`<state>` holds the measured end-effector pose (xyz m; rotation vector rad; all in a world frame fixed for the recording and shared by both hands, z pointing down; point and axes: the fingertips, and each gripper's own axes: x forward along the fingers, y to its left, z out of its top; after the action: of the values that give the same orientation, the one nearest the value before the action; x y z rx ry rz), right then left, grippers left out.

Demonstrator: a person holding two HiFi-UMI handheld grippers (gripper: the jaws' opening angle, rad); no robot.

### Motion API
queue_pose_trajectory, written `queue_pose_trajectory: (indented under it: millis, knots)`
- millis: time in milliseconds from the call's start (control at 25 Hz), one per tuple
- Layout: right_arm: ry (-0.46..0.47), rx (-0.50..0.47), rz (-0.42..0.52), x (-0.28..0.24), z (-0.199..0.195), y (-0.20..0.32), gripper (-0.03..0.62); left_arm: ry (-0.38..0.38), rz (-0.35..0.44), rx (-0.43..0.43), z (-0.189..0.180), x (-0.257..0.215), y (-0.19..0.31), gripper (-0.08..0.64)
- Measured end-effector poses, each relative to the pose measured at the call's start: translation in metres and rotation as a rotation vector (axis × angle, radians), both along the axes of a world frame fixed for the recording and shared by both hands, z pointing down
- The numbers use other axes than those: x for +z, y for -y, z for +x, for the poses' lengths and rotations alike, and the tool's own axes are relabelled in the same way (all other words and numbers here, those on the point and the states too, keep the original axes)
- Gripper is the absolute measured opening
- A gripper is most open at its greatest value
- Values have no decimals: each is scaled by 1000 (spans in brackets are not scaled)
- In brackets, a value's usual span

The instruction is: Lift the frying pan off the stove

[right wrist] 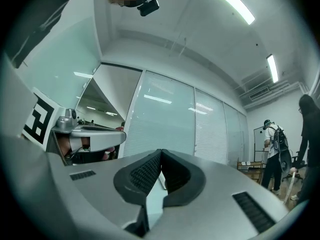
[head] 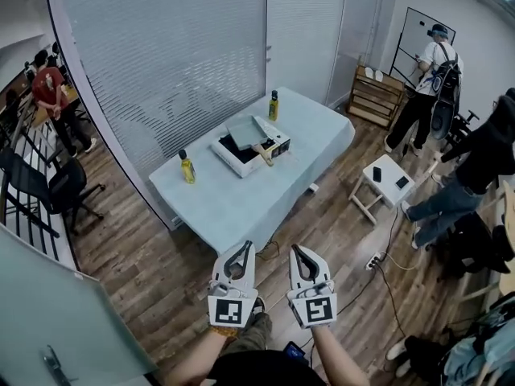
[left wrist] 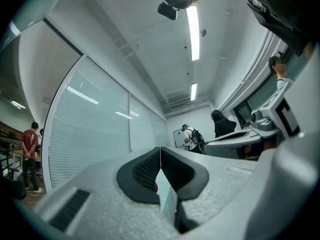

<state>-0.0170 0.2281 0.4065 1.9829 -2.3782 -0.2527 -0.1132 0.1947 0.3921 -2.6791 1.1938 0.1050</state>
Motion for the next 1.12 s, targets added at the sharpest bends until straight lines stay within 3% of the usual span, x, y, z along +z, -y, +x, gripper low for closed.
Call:
queue_pose_trajectory:
  millis: [480, 800, 1120]
  knots:
    - [-73, -1, -36, -6, 63, 127, 0, -53, -26, -10, 47, 3, 128, 18]
    - [-91, 1, -82, 13, 92, 178, 0, -2, -56, 15, 67, 22, 176, 18]
    - [-93, -56, -125, 40, 126, 240, 0, 31, -75, -32, 84, 38, 230, 18]
